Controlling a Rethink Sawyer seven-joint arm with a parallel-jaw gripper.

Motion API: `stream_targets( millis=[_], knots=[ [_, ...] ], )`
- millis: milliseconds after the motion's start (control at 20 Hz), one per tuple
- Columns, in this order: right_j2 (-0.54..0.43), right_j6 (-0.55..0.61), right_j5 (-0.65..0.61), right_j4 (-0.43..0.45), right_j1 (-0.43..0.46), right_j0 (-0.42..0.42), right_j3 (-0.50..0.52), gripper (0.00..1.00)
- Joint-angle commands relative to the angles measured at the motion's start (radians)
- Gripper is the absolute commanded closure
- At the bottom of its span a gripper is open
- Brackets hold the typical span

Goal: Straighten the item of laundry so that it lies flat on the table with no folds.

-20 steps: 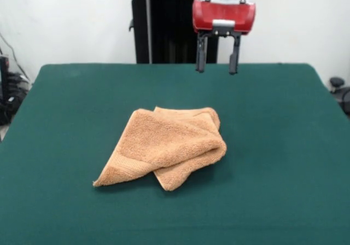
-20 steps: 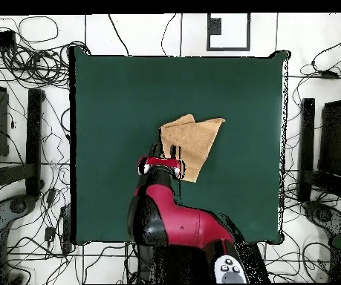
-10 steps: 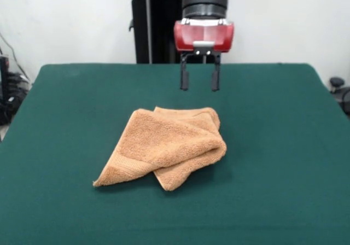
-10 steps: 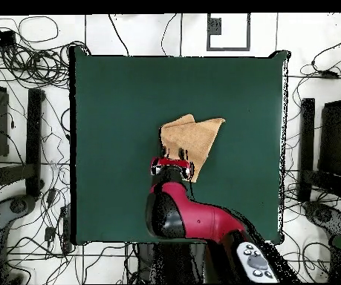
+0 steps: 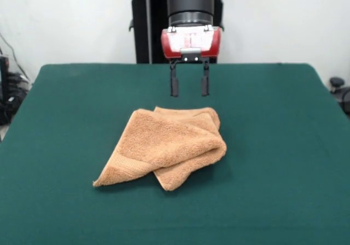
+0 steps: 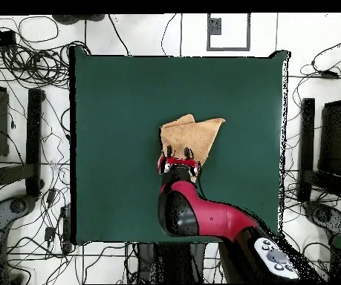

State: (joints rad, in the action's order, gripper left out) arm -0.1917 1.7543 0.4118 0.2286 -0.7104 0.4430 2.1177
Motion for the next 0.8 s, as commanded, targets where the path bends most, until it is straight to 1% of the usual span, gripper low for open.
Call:
stream_targets(
  millis=[50, 250, 500, 800],
  knots=[
    [-0.14, 0.152, -0.087, 0.051, 0.04, 0.015, -0.072, 0.0],
    [-0.137, 0.12, -0.112, 0.071, 0.047, 0.028, -0.106, 0.0],
    [-0.117, 0.077, -0.155, 0.087, 0.055, 0.025, -0.15, 0.0],
    [-0.079, 0.067, -0.175, 0.098, 0.037, 0.013, -0.161, 0.0]
  ],
)
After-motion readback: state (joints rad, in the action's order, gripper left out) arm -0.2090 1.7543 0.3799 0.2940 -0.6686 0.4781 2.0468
